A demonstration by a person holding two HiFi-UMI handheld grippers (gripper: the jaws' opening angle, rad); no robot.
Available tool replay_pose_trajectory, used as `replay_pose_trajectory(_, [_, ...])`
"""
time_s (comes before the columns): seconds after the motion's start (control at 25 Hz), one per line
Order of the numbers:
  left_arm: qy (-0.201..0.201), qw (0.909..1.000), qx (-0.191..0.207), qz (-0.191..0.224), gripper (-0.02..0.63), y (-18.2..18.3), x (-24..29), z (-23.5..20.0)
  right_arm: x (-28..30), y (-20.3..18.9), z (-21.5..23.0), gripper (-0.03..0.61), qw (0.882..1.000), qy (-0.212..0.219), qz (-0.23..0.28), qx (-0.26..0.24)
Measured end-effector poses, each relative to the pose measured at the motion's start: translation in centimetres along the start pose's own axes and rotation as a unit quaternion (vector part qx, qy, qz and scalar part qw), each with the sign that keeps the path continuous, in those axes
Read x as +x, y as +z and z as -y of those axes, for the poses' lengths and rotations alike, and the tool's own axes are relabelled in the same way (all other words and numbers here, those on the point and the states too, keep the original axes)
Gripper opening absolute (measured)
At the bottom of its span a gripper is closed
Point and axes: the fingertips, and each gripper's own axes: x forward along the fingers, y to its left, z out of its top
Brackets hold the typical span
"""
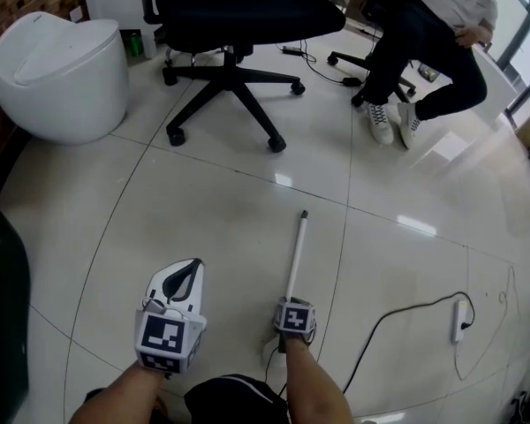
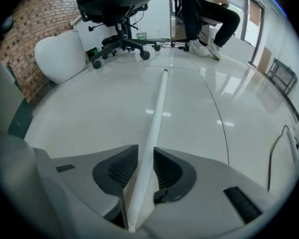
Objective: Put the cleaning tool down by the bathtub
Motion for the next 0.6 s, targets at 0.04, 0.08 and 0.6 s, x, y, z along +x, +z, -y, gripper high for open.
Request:
replay_pose_trajectory(0.04, [-0.001,1.0,0.001,-0.001,0.005,-0.1,0.0,0.0,0.3,0.0,0.0,0.124,1.0,0.0,-0.001,0.002])
replay_pose_trajectory(0.08, [-0.001,1.0,0.004,-0.005,0.005,-0.4,0.0,-0.1,0.5,-0.2,0.0,0.124,1.0,-0.001,-0.005,0.003])
replay_pose_trajectory(0.6, [-0.006,0.9998,0.009,-0.017,0.005,-1.1,0.0,0.0,1.4,-1.7,1.1,0.104,0.999,-0.007,-0.021,0.038])
